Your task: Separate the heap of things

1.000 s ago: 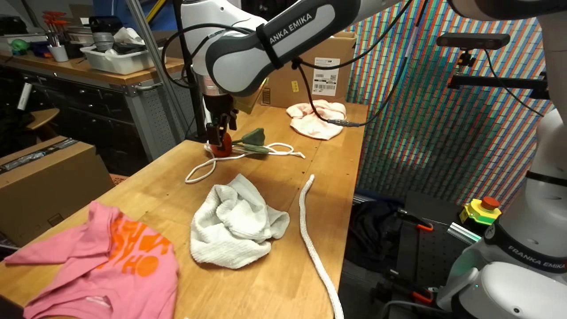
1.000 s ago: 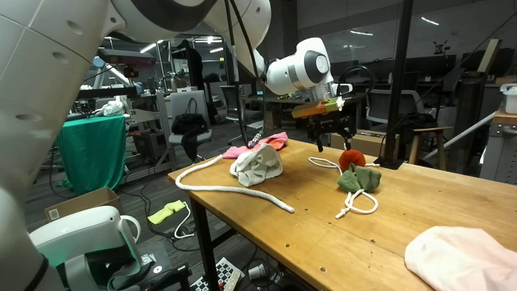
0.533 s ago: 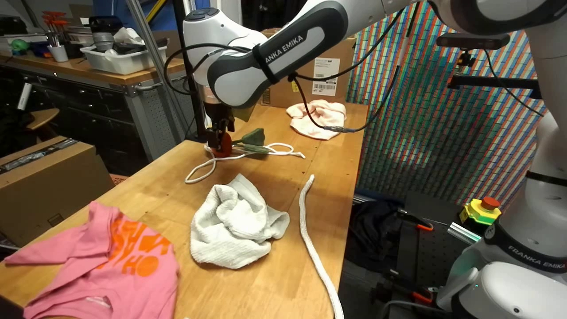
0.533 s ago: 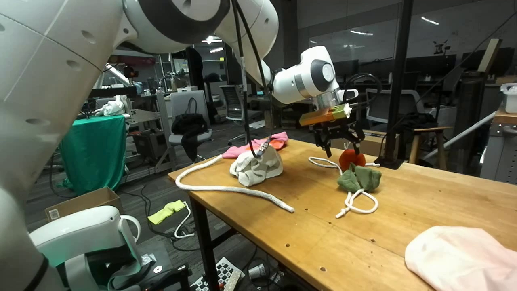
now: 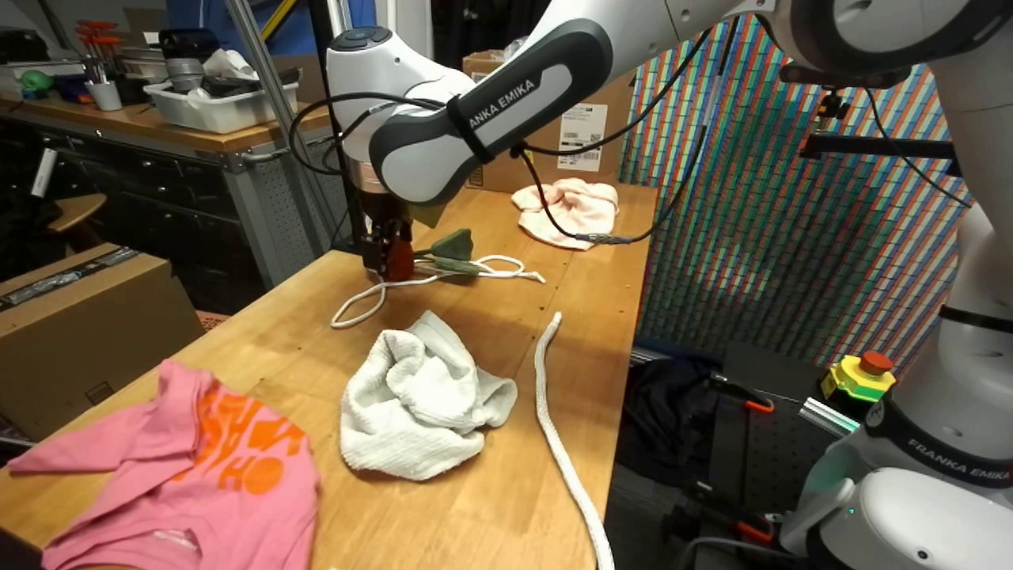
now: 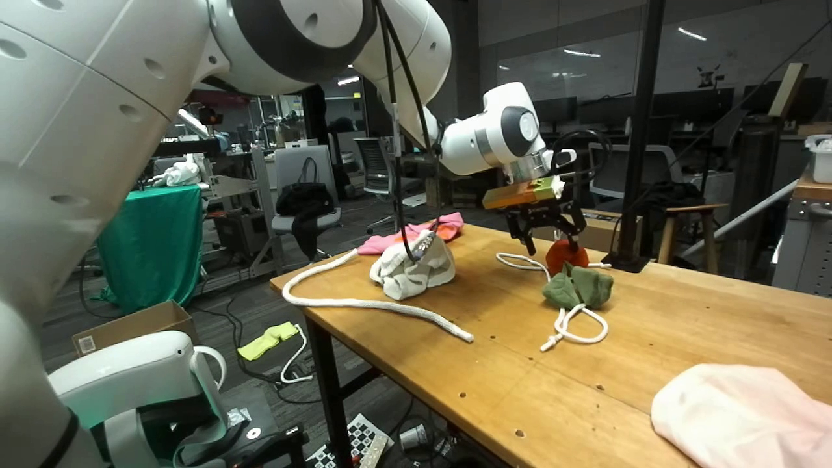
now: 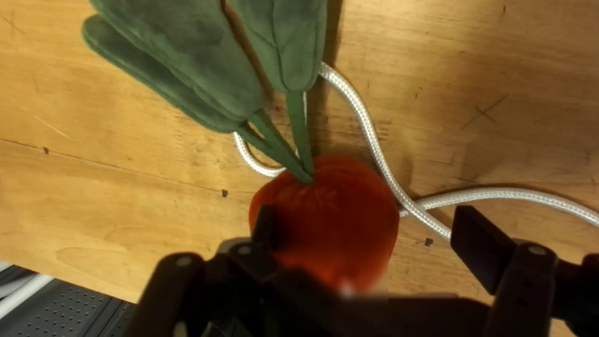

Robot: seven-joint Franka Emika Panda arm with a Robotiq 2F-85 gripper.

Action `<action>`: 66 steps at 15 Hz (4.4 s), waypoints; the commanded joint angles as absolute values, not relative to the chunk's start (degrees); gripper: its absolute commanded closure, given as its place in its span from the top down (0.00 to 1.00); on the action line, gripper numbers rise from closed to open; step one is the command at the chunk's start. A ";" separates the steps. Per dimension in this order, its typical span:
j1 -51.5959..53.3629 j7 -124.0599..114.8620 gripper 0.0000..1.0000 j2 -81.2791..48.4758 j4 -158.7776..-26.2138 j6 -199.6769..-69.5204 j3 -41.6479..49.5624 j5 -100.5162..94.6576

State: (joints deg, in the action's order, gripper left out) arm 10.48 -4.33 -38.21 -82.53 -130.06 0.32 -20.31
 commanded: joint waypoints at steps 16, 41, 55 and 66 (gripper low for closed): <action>11.49 -8.15 0.07 -38.80 -80.18 -132.43 4.02 -21.43; 12.36 -31.29 0.07 -51.08 -57.30 -135.15 19.92 -32.44; 10.01 -36.30 0.77 -56.63 -47.21 -123.27 22.48 -31.10; 13.23 -28.48 0.99 -44.26 -60.50 -122.96 15.52 -29.03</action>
State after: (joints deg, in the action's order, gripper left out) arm 11.72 -32.65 -51.71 -52.74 -123.43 17.89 -30.40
